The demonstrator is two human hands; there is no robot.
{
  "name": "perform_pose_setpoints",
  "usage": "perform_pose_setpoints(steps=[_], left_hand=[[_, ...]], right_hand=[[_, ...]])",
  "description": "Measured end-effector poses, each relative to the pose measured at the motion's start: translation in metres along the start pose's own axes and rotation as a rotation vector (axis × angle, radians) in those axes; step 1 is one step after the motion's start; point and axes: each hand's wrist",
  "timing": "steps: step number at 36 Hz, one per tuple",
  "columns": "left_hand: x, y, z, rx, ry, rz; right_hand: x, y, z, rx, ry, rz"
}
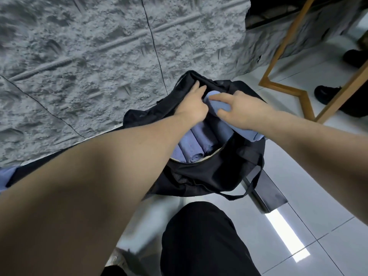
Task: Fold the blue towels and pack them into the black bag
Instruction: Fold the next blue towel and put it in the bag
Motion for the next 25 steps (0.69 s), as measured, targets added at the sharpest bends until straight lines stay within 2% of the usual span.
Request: perform_pose_setpoints(steps=[4, 7, 11, 14, 16, 21, 25], left_hand=[[0.004, -0.008, -0.003, -0.281, 0.064, -0.113], [0.007, -0.012, -0.011, -0.512, 0.021, -0.218], [0.002, -0.018, -0.026, -0.805, -0.032, -0.242], [0.002, -0.024, -0.038, -1.015, -0.035, -0.263], [0.002, -0.025, -0.040, -1.037, -0.026, -0.285], [-0.011, -0.016, -0.029, -0.970, 0.051, -0.292], [-0.015, 0.000, -0.016, -0.741, 0.240, -0.356]], right_hand=[[-0.002, 0.002, 0.007, -0.040, -0.059, 0.003], [-0.001, 0.005, 0.013, -0.060, -0.063, 0.016], [0.007, 0.009, 0.023, -0.063, -0.090, 0.062], [0.015, 0.015, 0.036, 0.047, -0.155, 0.042], [0.024, 0.017, 0.039, 0.102, -0.129, 0.048], [0.037, 0.012, 0.030, 0.098, 0.119, 0.048], [0.040, 0.010, 0.024, 0.075, 0.197, 0.041]])
Point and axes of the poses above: each hand's wrist, its own x-axis towards the middle knuckle, its own y-axis out of the palm, z = x × y
